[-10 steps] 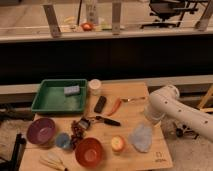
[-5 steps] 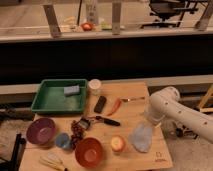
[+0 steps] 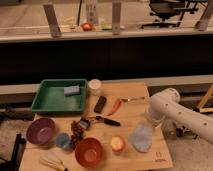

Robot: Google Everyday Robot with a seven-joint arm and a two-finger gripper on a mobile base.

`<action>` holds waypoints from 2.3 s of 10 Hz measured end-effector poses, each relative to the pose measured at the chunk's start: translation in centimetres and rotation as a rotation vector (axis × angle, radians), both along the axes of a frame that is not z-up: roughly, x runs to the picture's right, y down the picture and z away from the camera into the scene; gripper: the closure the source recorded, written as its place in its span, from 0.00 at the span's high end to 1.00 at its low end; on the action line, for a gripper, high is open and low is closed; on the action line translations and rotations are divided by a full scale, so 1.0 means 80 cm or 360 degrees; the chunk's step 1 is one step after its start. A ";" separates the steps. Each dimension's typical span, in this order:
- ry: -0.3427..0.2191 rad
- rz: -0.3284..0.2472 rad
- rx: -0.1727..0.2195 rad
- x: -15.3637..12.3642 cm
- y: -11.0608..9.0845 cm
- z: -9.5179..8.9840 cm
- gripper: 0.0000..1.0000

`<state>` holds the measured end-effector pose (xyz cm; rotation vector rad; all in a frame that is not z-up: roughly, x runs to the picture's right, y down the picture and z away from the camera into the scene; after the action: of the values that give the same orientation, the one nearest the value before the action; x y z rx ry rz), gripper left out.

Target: Wipe table surface with towel

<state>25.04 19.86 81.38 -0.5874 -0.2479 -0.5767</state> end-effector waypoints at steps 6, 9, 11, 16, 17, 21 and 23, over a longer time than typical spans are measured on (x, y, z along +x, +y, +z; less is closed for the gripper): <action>-0.0108 0.0016 -0.0074 -0.015 0.017 -0.014 0.80; -0.0099 0.0005 -0.0170 -0.030 0.040 -0.018 0.80; -0.0065 0.0000 -0.0222 -0.039 0.051 -0.014 0.80; 0.0025 0.0092 -0.0251 -0.035 0.079 -0.009 0.75; 0.0023 0.0114 -0.0247 -0.032 0.081 -0.008 0.65; 0.0009 0.0150 -0.0248 -0.026 0.085 -0.004 0.23; 0.0017 0.0147 -0.0253 -0.021 0.085 -0.007 0.04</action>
<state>23.33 26.64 80.81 -0.7287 -0.3112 -0.4667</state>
